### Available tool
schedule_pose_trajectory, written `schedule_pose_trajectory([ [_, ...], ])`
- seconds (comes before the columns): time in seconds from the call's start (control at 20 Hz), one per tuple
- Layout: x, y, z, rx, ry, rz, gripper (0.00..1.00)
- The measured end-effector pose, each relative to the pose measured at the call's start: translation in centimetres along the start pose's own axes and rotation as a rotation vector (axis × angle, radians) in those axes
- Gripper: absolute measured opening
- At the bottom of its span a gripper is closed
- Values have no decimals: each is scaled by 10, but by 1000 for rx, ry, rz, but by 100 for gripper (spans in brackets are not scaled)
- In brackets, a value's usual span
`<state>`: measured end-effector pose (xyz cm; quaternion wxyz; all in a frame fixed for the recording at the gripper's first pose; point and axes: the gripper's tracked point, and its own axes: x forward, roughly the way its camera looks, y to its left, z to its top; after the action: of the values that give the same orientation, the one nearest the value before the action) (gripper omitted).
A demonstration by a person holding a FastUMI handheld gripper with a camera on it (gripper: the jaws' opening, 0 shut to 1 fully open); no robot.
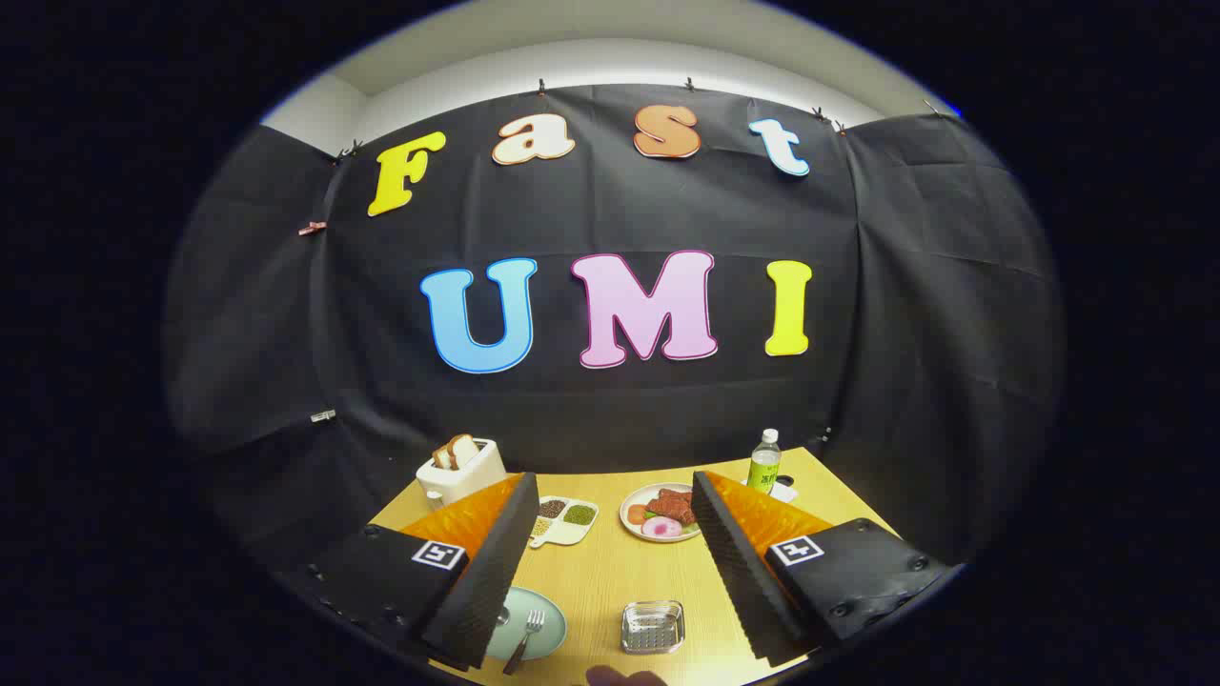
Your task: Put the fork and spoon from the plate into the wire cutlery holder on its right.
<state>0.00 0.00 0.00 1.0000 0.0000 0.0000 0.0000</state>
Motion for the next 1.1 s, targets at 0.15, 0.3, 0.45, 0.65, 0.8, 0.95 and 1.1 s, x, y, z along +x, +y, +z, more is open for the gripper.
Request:
schedule_pose_trajectory([
  [0.15,-4,1,2,-10,-12,-2,100],
  [0.3,-7,-1,-1,-23,-14,-5,100],
  [0.45,-10,-6,-4,-17,-4,-10,100],
  [0.65,-9,-15,-3,3,0,-16,100],
  [0.8,-9,-19,-2,-5,-1,-19,100],
  [0.95,-8,-13,-2,-18,-3,0,99],
  [1.1,-5,-6,-6,-21,10,15,100],
])
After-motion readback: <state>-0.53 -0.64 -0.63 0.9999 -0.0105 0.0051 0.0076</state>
